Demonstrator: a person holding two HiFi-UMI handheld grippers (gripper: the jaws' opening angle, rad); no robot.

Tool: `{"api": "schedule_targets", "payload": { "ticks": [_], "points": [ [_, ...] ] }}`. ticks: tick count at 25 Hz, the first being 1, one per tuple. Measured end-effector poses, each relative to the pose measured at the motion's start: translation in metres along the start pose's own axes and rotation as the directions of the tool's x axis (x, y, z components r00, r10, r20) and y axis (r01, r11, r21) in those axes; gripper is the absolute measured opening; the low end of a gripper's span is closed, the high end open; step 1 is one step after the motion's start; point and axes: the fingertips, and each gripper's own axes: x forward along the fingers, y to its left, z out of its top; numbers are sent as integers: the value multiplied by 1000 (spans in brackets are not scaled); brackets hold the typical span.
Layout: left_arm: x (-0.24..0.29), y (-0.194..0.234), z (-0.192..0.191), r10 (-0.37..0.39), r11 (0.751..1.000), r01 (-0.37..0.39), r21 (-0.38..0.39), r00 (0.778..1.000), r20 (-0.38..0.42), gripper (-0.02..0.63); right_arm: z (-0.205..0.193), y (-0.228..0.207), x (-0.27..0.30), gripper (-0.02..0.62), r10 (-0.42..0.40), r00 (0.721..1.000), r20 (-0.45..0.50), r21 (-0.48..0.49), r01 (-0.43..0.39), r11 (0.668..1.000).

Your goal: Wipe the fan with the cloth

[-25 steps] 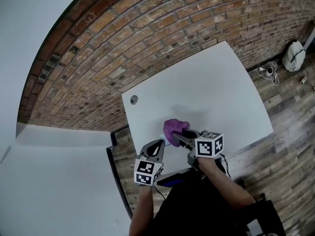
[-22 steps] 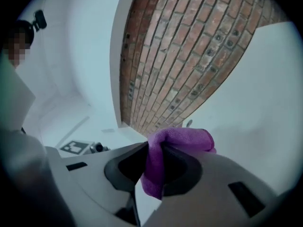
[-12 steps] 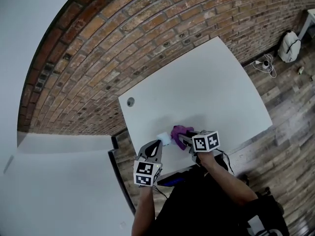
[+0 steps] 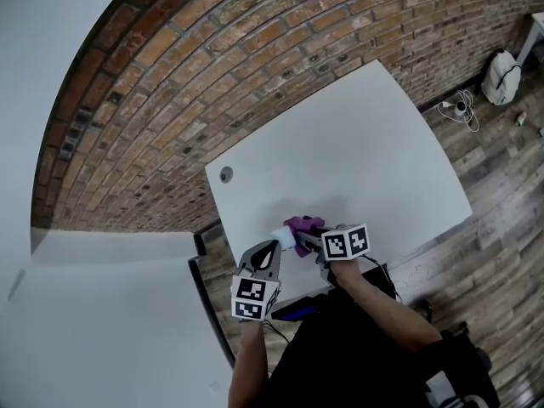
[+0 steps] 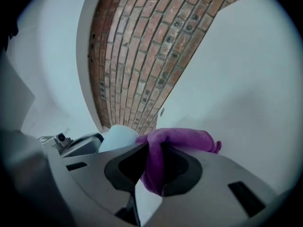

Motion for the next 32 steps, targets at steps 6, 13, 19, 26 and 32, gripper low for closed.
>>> {"api": "schedule_targets", "payload": {
  "ticks": [6, 13, 19, 26, 32],
  "points": [
    [-1, 0, -2, 2, 1000, -2, -12, 1000, 1, 5, -6, -44, -8, 64, -190, 978, -88, -124, 179, 976],
    [-1, 1, -1, 5, 1000, -5, -21, 1000, 12, 5, 24, 15, -6, 64, 54, 997, 51, 83, -58, 995],
    [1, 2, -4, 12, 1000, -11, -20, 1000, 21, 5, -1, -31, 13, 64, -106, 994, -38, 1, 106, 994],
    [1, 2, -2, 20, 1000, -20, -3, 999, 29, 5, 30, -48, -15, 64, -216, 976, -33, -111, 212, 971],
    [0, 3, -2, 26, 1000, -25, -7, 999, 30, 5, 10, -21, 10, 64, -180, 980, -83, -174, 164, 971]
  ]
}}
